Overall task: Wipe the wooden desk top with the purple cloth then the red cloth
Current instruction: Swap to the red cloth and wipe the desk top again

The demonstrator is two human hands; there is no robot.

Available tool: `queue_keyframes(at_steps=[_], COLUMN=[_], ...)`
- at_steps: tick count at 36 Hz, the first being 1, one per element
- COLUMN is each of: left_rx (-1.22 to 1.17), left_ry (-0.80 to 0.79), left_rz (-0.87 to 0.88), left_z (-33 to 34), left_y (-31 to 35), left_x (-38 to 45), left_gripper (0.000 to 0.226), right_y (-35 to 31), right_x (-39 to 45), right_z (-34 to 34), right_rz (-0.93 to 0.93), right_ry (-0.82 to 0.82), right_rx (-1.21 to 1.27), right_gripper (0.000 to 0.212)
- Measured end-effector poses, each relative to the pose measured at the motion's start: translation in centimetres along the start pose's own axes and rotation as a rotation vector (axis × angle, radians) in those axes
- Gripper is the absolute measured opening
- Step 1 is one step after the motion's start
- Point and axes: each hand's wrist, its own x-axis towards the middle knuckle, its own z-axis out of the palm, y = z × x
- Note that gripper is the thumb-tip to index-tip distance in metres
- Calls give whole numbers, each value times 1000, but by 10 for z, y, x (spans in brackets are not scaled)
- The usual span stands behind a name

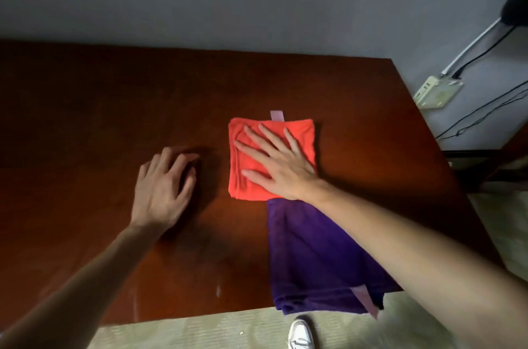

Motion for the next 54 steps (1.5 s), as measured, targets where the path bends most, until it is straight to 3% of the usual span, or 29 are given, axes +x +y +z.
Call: queue_keyframes(at_steps=[8, 15, 25, 31, 35, 40, 48, 54], left_rx=[135, 136, 81, 69, 71, 73, 13, -78], left_ry=[-123, -175, -195, -175, -165, -152, -71, 109], left_rz=[-33, -30, -39, -20, -13, 7, 34, 16], left_z=[-32, -27, -28, -26, -25, -22, -22, -30], left_y=[-74, -83, -82, -83, -86, -89, -91, -92], left_x=[0, -1, 5, 7, 5, 6, 4, -5], left_gripper=[52, 53, 51, 50, 51, 50, 46, 32], right_y=[22, 70, 134, 132, 112, 72, -44, -146], right_x=[20, 88, 219, 240, 241, 225, 136, 28], right_z=[-9, -14, -21, -19, -12, -9, -1, 6], right_rz=[-158, -243, -60, 110, 284, 402, 263, 156], right_ry=[-66, -113, -121, -64, -29, -35, -5, 1], right_rx=[-11, -31, -1, 57, 60, 104, 92, 46], right_gripper=[64, 63, 67, 75, 61, 65, 74, 70])
